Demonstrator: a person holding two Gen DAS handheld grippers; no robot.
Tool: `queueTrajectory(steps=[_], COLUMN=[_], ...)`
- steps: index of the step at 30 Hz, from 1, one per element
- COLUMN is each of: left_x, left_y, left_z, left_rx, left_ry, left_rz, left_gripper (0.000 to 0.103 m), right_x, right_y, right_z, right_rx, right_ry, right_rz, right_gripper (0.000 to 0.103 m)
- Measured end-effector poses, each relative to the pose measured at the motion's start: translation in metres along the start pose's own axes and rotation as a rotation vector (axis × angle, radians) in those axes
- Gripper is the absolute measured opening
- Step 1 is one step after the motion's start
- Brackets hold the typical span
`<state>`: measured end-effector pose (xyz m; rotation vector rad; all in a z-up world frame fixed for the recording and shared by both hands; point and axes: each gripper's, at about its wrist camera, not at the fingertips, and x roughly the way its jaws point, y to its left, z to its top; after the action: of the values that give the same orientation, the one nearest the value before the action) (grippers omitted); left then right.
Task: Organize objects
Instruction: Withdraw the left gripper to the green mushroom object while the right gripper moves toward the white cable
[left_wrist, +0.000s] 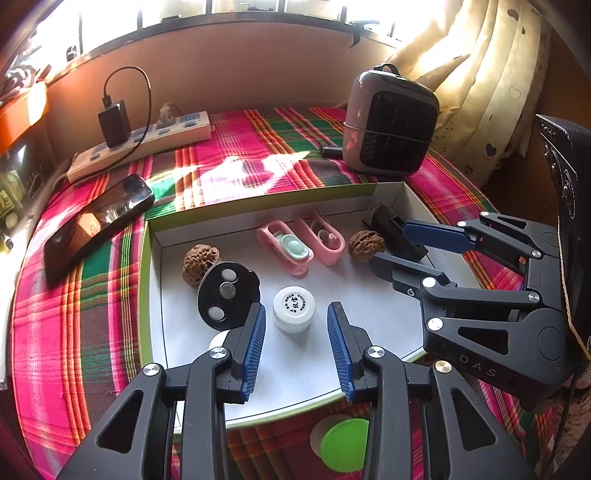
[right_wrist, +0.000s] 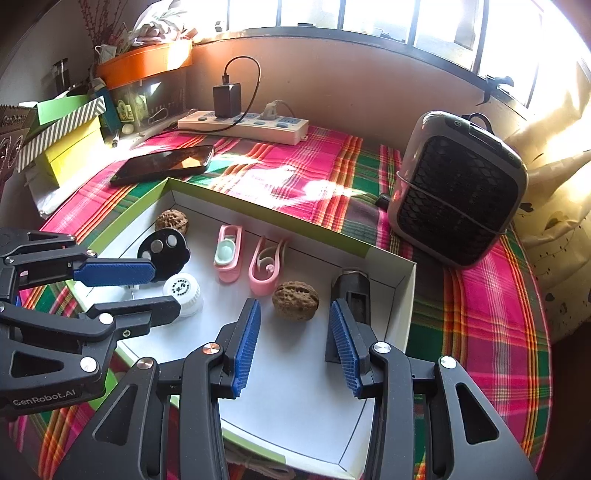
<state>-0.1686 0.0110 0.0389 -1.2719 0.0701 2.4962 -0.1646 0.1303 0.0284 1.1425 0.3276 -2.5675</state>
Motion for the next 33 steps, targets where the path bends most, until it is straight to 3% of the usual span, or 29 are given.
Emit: queueTrajectory(steps=[16,33], left_x=[-0.036,-0.046], left_y=[-0.001,-0.009], left_z=[-0.019,-0.042], left_rx=[-0.022,-0.021], left_ry=[-0.066,-0.060], left_rz=[-0.035,-0.041], left_gripper=[0.033,0.035], right_x=[-0.039,-0.056], right_y=[-0.010,-0.012], right_z=[-0.023,-0.048], right_rx=[0.070,0.118], right_ry=[-0.051,-0.060], right_rz=[-0.002,0.003], right_gripper=[0.041,0.041])
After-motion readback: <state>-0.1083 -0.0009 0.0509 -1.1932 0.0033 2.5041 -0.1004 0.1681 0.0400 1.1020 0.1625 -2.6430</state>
